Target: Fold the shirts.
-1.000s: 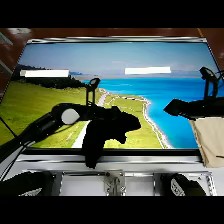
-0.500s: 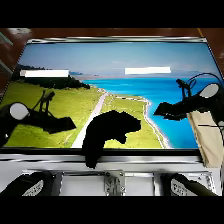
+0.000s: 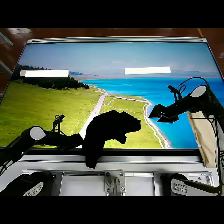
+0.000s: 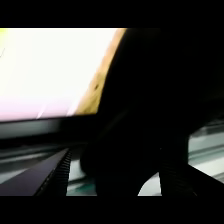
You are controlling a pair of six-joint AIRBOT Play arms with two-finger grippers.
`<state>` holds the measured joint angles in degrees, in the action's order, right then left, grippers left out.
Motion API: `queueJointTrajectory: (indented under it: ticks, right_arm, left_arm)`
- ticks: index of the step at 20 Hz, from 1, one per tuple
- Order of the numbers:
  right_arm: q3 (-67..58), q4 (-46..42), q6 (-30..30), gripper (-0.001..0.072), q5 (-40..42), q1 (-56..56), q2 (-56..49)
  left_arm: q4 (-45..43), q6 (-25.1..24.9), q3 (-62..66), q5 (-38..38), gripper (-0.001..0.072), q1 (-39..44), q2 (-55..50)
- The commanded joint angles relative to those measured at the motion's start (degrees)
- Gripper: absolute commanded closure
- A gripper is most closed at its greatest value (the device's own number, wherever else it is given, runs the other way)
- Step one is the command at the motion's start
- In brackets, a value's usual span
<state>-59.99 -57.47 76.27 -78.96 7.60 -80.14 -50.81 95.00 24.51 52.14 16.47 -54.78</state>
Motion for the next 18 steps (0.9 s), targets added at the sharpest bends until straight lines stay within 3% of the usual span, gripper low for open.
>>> queueJointTrajectory:
  ticks: [1, 4, 5, 7, 8, 10, 12, 14, 15, 18]
  right_arm:
    - [0.0, 3.5, -0.6, 0.0027, -0.5, -1.1, -2.7]
    - [0.0, 3.8, -1.5, 0.0027, -0.3, -4.5, -5.6]
    - [0.0, 3.8, -1.5, 0.0027, 0.0, -5.5, -6.6]
    - [0.0, 4.5, -1.4, 0.0027, 1.0, -7.8, -9.0]
    - [0.0, 5.2, -1.4, 0.0026, 1.7, -9.0, -10.3]
    - [0.0, 6.4, -1.4, 0.0026, 4.2, -11.6, -12.4]
    - [0.0, 6.4, -0.7, 0.0060, 7.5, -14.2, -13.9]
    - [0.0, 6.1, -0.6, 0.0577, 9.5, -15.5, -13.8]
    - [-0.1, 6.4, -0.5, 0.0642, 9.6, -15.5, -13.3]
    - [-2.9, 5.7, -4.2, 0.0644, 8.2, -14.4, -8.9]
  left_arm:
    - [5.7, -0.1, -1.0, -9.6, 0.0101, 4.5, -4.2]
    - [7.0, -1.3, -0.9, -10.2, 0.0109, 7.5, -7.2]
    - [7.2, -1.5, -0.9, -10.2, 0.0171, 8.2, -7.6]
    - [7.4, -1.3, -0.9, -10.2, 0.0465, 8.4, -7.8]
    - [7.4, -1.3, -0.9, -10.2, 0.0559, 8.4, -7.8]
    - [7.4, -1.4, -0.8, -10.2, 0.0667, 8.4, -7.8]
    - [7.3, -2.4, -0.7, -10.4, 0.0669, 8.4, -7.7]
    - [5.7, -2.8, 0.2, -10.5, 0.0670, 8.2, -7.1]
    - [3.8, -2.8, 1.5, -10.2, 0.0671, 8.0, -6.6]
    - [-5.4, -1.6, 11.3, -5.2, 0.0672, 5.4, -3.6]
